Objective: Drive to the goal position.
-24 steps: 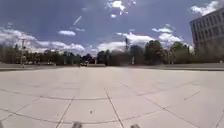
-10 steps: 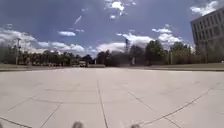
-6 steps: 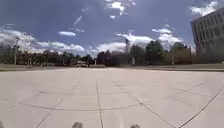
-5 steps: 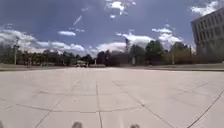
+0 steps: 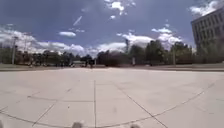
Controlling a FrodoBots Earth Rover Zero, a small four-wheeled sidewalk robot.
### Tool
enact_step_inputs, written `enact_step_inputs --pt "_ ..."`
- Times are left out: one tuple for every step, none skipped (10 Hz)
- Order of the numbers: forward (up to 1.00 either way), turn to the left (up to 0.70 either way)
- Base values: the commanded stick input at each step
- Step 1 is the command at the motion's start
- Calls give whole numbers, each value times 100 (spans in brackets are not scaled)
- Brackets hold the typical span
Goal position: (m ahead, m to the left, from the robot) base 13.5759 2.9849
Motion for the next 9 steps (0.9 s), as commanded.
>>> enact_step_inputs --pt "70 0" --pt "70 0" --pt "70 0" --pt "70 0" --pt "70 0" --pt "70 0" --pt "70 0" --pt "70 0" --pt "70 0"
